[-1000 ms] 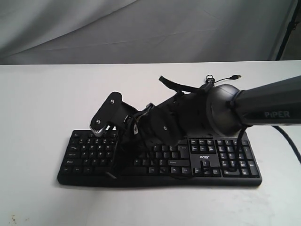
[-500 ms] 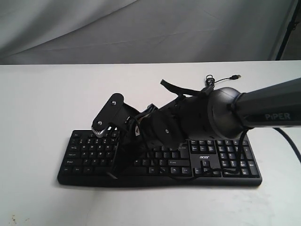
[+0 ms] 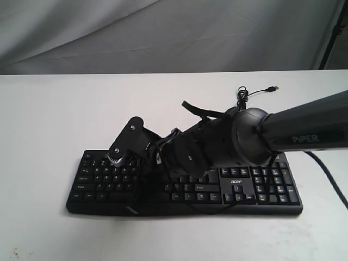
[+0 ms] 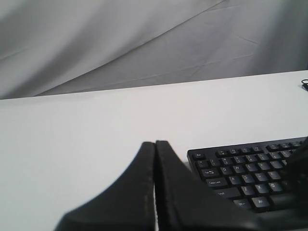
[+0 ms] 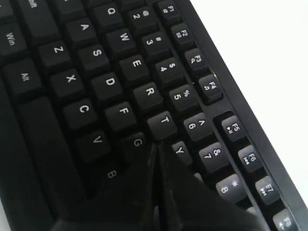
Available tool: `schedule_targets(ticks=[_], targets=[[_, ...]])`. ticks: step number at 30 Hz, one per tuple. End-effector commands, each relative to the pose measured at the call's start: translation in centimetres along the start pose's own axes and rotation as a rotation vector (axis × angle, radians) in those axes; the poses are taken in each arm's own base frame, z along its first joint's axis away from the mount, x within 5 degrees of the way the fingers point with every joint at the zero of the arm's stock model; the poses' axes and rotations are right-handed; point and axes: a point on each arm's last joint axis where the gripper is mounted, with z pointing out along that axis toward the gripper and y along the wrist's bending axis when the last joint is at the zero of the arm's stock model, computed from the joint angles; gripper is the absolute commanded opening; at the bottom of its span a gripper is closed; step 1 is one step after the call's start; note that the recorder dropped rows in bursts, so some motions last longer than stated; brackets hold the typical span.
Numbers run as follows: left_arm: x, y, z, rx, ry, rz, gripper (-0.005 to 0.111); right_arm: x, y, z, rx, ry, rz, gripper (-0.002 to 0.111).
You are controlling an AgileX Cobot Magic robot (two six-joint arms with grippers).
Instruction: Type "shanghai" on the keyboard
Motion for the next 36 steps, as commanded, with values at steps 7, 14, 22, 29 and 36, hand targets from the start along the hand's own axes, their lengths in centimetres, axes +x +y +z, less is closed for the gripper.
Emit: schedule_targets(ticks=[7,14,22,29,36], targets=[[0.1,0.0,0.0,0.002,-0.005,0.002,0.0,0.5,0.0,0.2,-0.007,0.021,0.005,0.0],[0.1,0.0,0.0,0.002,-0.005,0.002,0.0,-0.5,-0.4,-0.8,0.01,-0.023,0.0,0.0],[0.1,0.0,0.0,0.002,-0.005,0.002,0.0,-5.2,0.0,-2.1,0.01,-0.106,-0.06,0.0],[0.1,0.0,0.0,0.002,-0.005,0.002,0.0,-6.9,3.2,0.8,-0.044,-0.115,-0.1,0.0],[0.1,0.0,0.0,0.002,-0.005,0.002,0.0,-6.7,4.0,2.3,-0.056,-0.11,-0.101,0.0]])
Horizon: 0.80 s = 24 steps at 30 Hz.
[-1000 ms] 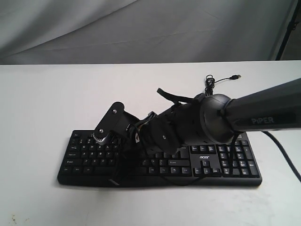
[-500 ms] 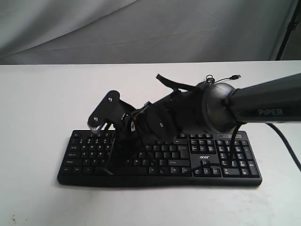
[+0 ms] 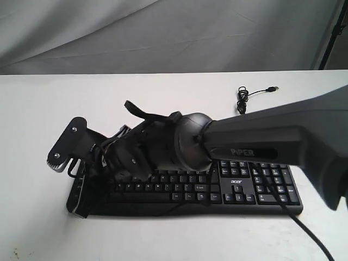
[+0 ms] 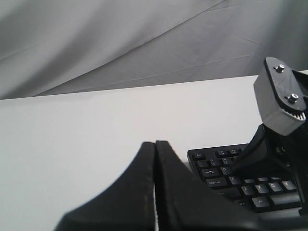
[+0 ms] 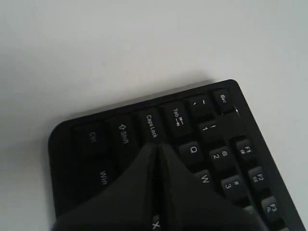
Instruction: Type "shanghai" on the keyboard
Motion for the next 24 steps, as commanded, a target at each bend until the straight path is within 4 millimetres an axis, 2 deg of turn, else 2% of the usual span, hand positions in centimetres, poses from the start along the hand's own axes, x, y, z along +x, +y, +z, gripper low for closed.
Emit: schedule_targets(ticks=[1,11,24], targets=[[0.1,0.0,0.0,0.002,-0.005,0.002,0.0,0.0,0.0,0.4,0.001,-0.007,0.005,0.0],[0.1,0.0,0.0,0.002,-0.005,0.002,0.0,0.7,-0.1,1.9,0.021,-0.033,0.013,0.0],[0.1,0.0,0.0,0.002,-0.005,0.002,0.0,0.9,-1.0,1.9,0.04,-0.041,0.018,0.0]])
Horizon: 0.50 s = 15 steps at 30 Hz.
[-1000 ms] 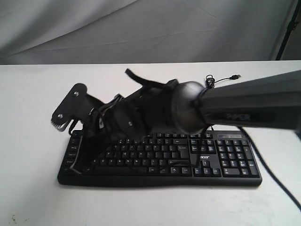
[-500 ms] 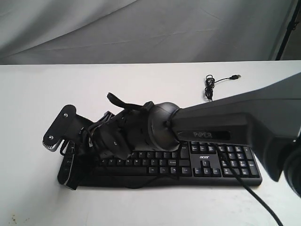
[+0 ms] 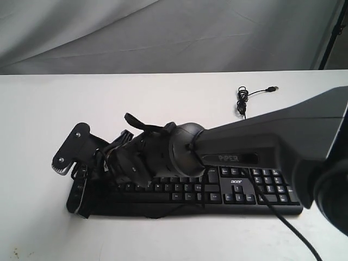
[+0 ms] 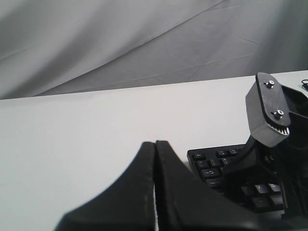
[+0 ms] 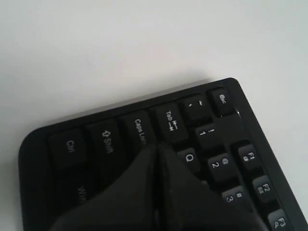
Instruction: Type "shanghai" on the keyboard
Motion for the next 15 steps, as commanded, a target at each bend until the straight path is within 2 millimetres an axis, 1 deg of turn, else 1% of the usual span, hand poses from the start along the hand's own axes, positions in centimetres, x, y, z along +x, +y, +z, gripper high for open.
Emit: schedule_targets(ticks=[1,15], targets=[[0.07,-0.01,0.01,0.002,-0.005,0.002,0.0,-0.19,-0.95,-0.17,0.02,-0.019,0.006,0.0],[0.07,-0.01,0.01,0.002,-0.005,0.002,0.0,-0.14,-1.02,-0.17,0.02,-0.016,0.008,0.0]])
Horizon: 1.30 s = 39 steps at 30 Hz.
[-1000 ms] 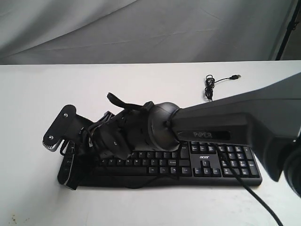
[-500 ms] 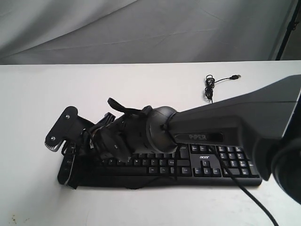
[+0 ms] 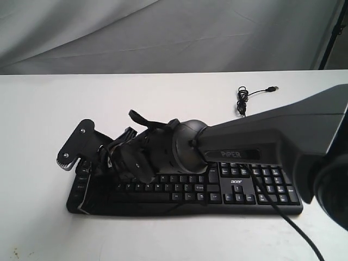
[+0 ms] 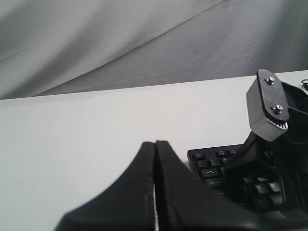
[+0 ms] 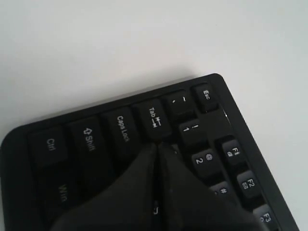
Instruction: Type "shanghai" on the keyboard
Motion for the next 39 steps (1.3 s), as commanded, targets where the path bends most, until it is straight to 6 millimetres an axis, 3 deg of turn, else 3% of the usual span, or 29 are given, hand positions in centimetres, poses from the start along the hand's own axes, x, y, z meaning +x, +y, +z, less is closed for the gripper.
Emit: schedule_targets(ticks=[1,39], targets=[[0.07,-0.01,0.01,0.002,-0.005,0.002,0.0,-0.18,-0.39,-0.08,0.007,-0.007,-0.002,0.0],[0.07,-0.01,0.01,0.002,-0.005,0.002,0.0,0.3,-0.04,0.09,-0.011,0.038,-0.047,0.0]])
